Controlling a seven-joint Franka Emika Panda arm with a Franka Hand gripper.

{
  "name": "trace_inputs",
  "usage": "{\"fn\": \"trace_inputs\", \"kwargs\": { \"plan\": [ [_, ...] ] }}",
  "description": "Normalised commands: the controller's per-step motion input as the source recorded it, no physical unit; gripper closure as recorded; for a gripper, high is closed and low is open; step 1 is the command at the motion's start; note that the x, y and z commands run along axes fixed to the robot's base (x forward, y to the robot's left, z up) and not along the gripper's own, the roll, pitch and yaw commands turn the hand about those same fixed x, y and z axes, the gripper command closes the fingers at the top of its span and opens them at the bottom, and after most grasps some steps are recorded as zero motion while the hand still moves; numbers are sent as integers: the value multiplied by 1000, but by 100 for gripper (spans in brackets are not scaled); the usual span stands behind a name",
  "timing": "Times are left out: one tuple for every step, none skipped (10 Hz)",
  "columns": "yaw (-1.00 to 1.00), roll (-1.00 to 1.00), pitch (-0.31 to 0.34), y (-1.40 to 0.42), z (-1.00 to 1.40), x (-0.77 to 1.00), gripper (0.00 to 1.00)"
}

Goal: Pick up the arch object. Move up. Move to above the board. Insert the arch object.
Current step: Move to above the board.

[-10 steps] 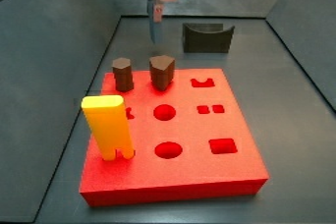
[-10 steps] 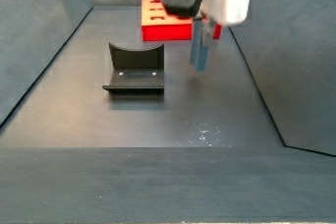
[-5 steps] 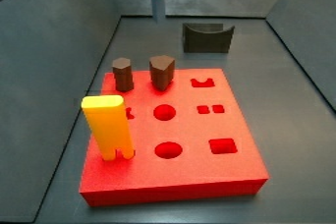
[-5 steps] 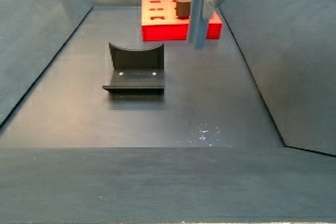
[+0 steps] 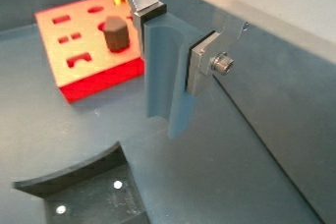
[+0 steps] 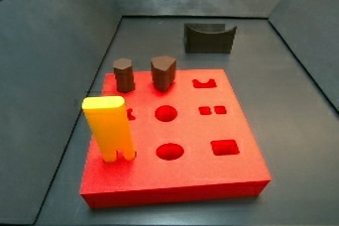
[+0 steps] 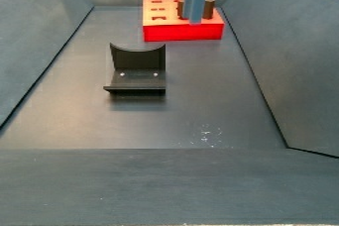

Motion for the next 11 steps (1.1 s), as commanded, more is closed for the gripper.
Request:
{"fn": "trace_inputs", "kwargs": {
  "plan": [
    [3, -42, 92, 8, 1000, 112, 100],
    [2, -42, 89, 6, 964, 100, 100],
    [0, -44, 92, 1, 735, 61, 100],
    [-1, -45, 92, -2, 565, 39, 100],
    [-2, -45, 90, -4, 398, 24, 100],
    [-3, -46, 90, -5, 174, 20, 100],
    [1000, 10, 55, -1000, 121, -4, 100],
    [1000, 14, 54, -1000, 122, -3, 100],
    [1000, 26, 57, -1000, 133, -7, 100],
    [1000, 18, 59, -1000, 136, -4, 100],
    [1000, 17, 64, -1000, 139, 1, 100]
  ]
}}
